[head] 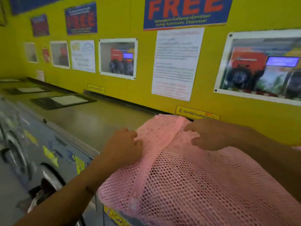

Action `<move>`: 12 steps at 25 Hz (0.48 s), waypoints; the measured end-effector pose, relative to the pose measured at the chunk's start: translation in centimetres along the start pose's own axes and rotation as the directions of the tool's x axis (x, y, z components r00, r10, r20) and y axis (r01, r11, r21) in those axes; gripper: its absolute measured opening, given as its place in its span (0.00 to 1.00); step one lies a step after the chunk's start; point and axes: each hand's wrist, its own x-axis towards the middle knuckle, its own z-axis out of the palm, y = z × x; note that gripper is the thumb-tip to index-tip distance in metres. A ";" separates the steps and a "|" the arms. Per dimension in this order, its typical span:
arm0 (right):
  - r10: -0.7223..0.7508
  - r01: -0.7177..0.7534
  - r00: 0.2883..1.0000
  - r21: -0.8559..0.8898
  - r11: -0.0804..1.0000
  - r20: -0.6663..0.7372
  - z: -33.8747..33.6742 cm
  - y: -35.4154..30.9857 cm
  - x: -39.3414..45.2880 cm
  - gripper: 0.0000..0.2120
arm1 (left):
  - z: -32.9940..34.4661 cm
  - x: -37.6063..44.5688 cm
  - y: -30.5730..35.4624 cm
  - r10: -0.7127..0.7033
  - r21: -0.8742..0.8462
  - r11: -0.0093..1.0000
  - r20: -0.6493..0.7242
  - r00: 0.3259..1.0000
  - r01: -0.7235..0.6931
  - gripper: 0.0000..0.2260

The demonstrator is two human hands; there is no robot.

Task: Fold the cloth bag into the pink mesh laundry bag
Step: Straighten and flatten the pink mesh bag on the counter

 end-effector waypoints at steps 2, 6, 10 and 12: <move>-0.015 0.019 0.995 0.038 0.999 -0.100 0.2 -1.2 4.1 0.24 | 0.5 0.5 -1.1 -0.017 0.054 0.998 -0.011 1.000 0.017 0.19; 0.061 -0.053 0.991 0.067 0.996 -0.119 2.0 -2.9 11.0 0.18 | 0.8 1.3 -2.4 0.017 -0.026 0.999 -0.074 0.997 -0.019 0.14; 0.086 -0.057 0.974 0.142 0.988 -0.208 3.5 -3.5 14.3 0.02 | 0.2 2.0 -3.9 0.016 -0.080 0.997 -0.084 0.996 -0.023 0.15; 0.071 -0.024 0.973 0.209 0.978 -0.220 3.3 -3.8 14.9 0.02 | -0.7 2.5 -4.3 -0.033 -0.004 0.999 -0.024 0.999 0.033 0.17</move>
